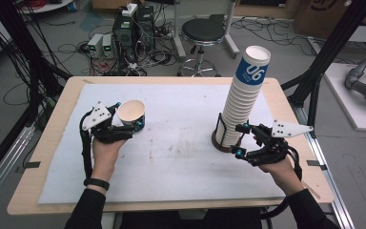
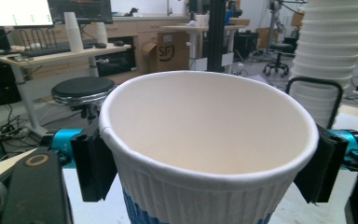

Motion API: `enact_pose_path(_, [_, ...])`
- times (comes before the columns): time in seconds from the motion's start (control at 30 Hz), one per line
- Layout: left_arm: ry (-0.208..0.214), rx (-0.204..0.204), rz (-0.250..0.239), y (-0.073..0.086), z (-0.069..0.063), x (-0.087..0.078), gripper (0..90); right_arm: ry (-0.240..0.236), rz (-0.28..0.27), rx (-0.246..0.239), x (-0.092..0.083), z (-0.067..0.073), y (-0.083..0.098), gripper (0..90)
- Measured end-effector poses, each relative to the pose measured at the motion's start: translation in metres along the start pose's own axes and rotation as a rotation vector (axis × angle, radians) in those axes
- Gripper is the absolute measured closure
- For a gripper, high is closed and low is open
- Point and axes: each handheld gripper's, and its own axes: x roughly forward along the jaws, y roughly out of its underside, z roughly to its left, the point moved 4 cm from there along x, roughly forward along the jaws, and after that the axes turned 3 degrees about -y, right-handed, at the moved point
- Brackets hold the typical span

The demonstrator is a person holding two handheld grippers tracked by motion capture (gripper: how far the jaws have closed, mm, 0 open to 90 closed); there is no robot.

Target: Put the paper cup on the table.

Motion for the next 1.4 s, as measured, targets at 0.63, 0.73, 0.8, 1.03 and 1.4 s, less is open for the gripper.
enact_pose_path(0.63, [-0.065,-0.069,0.058,0.040,0.030,0.014,21.5,0.007,0.009,0.001,0.002,-0.002,0.005,19.8])
enact_pose_path(0.73, [-0.081,-0.056,0.081,0.047,0.033,0.017,21.5,0.007,0.009,-0.003,0.002,-0.002,0.006,19.7])
enact_pose_path(0.8, [-0.090,-0.043,0.106,0.051,0.034,0.021,21.5,0.007,0.008,-0.004,0.002,-0.002,0.006,19.7])
enact_pose_path(1.03, [-0.124,-0.025,0.115,0.060,0.038,0.028,21.8,0.006,0.013,0.003,0.003,-0.002,0.007,19.7])
enact_pose_path(1.4, [-0.126,-0.040,0.155,0.070,0.041,0.032,21.2,0.009,0.010,0.009,0.001,-0.003,0.007,19.7])
